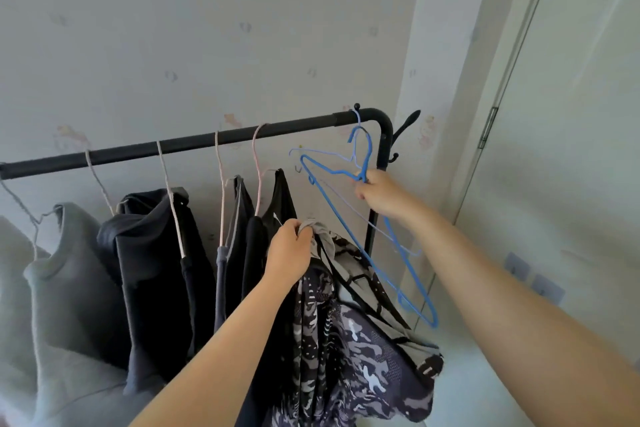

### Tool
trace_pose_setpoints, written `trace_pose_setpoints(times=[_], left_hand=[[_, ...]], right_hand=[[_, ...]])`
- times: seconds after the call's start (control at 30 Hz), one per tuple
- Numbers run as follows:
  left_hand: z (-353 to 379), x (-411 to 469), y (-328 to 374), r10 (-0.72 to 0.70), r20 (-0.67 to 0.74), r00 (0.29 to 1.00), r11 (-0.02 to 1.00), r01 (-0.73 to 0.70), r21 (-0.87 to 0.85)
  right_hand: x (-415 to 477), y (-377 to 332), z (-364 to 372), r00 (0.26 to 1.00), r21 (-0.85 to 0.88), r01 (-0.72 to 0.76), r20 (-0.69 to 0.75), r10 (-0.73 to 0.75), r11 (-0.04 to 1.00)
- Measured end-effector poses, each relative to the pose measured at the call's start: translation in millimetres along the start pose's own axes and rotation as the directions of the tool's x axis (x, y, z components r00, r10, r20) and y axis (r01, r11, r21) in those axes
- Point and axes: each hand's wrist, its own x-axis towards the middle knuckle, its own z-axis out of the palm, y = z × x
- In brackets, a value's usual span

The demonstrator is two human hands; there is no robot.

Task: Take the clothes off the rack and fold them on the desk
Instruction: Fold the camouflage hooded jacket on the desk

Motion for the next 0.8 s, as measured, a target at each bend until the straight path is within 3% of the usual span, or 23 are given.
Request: trace_pose_setpoints(times=[0.17, 0.3, 0.6, 0.8], left_hand=[[-7.8, -6.4, 7.9, 0.033, -0.007, 0.999, 0.999, -0.033, -0.031], [-11.3, -9.0, 10.8, 0.053, -0.026, 0.998, 0.998, -0.053, -0.03], [-20.3, -3.8, 18.1, 0.027, -0.07, 0.997, 0.999, -0.03, -0.042], [-15.6, 1.0, 31.7, 0.002, -0.112, 0.994, 1.0, -0.001, 0.008]], right_hand=[[47.2, -40.6, -0.6, 0.993, -0.061, 0.032, -0.113, -0.039, 0.998], [68.2, -51.6, 11.2, 0.993, -0.025, 0.056, -0.099, -0.058, 0.998], [74.9, -14.0, 34.4, 0.984, 0.059, 0.047, -0.175, -0.036, 0.997], [42.9, 4.6, 24.8, 0.973, -0.032, 0.185, -0.133, -0.187, 0.982]])
